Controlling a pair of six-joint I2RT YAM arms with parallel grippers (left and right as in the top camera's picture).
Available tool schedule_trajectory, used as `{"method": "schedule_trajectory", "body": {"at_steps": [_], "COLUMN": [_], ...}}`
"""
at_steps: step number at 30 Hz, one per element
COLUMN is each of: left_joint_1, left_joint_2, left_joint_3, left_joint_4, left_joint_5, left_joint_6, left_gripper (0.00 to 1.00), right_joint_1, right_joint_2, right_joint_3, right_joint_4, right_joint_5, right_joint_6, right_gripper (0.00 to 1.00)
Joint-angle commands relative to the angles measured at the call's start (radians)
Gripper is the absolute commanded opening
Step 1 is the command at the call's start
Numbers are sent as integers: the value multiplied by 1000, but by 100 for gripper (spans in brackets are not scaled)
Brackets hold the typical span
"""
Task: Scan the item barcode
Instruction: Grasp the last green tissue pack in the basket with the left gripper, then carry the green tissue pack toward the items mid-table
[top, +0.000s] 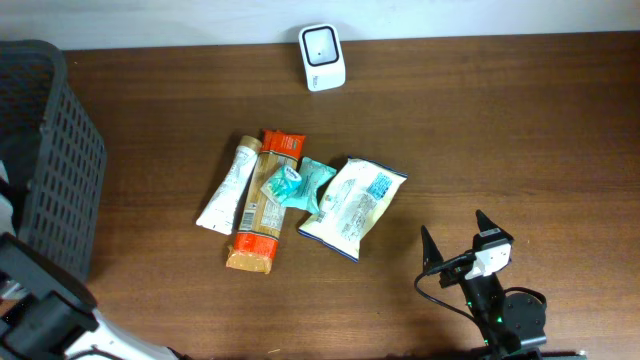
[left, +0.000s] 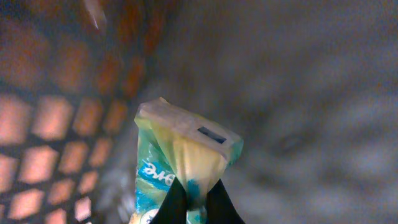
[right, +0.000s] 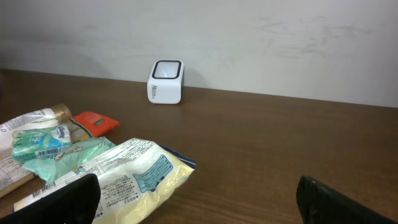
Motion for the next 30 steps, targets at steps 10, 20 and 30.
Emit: {"method": "schedule_trajectory", "body": {"at_steps": [10,20,30], "left_joint_1": [-206,-682,-997], "left_joint_2": [-447,-520,-317], "left_joint_3": [133,117,39], "left_joint_4": [-21,-264,-329], "left_joint_5": [294,415,419], "left_joint_6": [-299,-382,-383], "left_gripper": [0,0,0], "right_joint_1": [-8,-8,-8], "right_joint_2": [-5,-5,-5], "right_joint_3": [-5,-5,-5], "right_joint_4": [-5,-5,-5], "right_joint_5": [5,5,5], "right_joint_6": [3,3,3], "right_gripper": [99,99,99]}}
